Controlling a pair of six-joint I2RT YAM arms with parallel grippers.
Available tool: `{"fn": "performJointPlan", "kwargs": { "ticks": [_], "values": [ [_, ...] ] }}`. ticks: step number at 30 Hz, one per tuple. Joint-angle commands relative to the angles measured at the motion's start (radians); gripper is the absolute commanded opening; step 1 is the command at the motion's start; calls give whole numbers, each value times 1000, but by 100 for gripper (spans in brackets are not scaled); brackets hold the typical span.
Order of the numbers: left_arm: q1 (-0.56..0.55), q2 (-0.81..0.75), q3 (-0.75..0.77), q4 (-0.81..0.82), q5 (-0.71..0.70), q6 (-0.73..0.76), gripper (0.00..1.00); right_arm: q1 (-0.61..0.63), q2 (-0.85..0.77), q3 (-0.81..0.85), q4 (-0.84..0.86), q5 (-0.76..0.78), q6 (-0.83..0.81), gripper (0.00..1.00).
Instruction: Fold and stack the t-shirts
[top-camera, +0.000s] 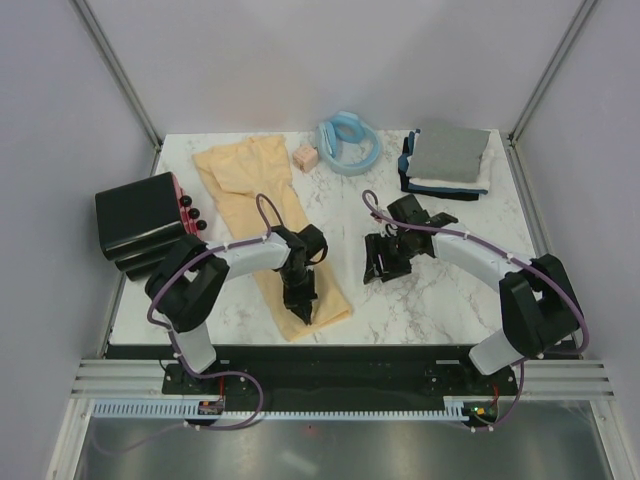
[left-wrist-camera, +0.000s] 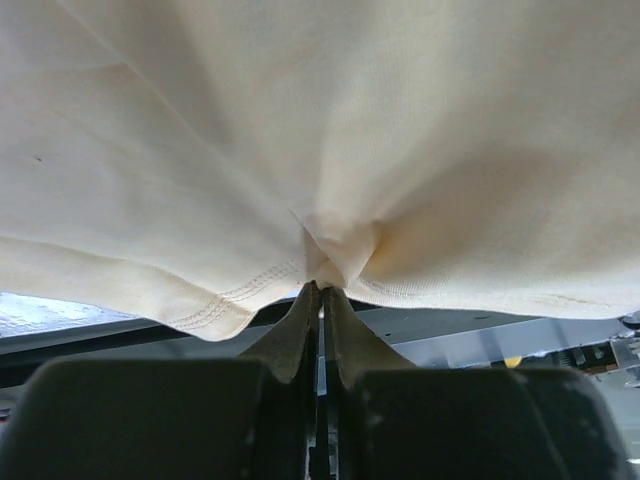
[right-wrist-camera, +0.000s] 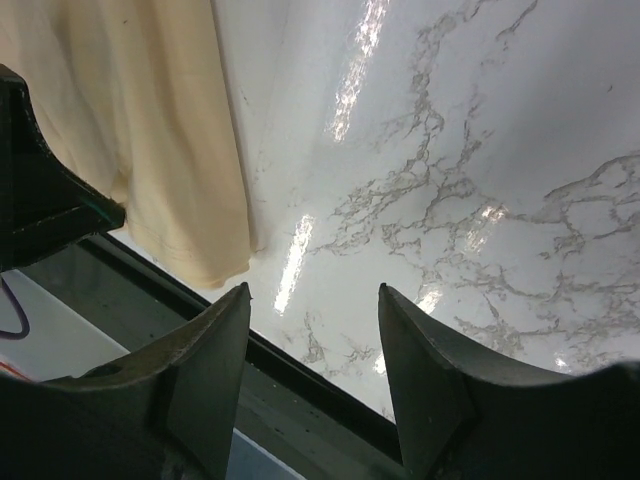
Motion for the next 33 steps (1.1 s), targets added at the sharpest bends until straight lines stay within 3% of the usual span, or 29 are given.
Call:
{"fn": "performJointPlan", "kwargs": {
  "ticks": [1,5,8,14,21,28,33],
  "values": [
    [2,-1,26,-43,-12,0,13,0,4,34,-10,-21,3,62],
    [4,-107,83,-73,-26,20,33,0,26,65,-20,-7,0,62],
    [10,-147,128,-124,-41,40,38,0,37,62,-18,-8,1,63],
    [70,-243,161,-138,-144,61,38,-1,14,-14,32,-143,70,65],
    [127,-136,142,-17,-131,149,36,-1,-101,-237,394,-309,432,70],
    [127,-47,171,8,-144,198,33,-1,-189,-330,488,-326,618,72],
    [134,-59,171,5,-149,227,32,-18,-221,-499,793,-314,968,73]
  ]
}}
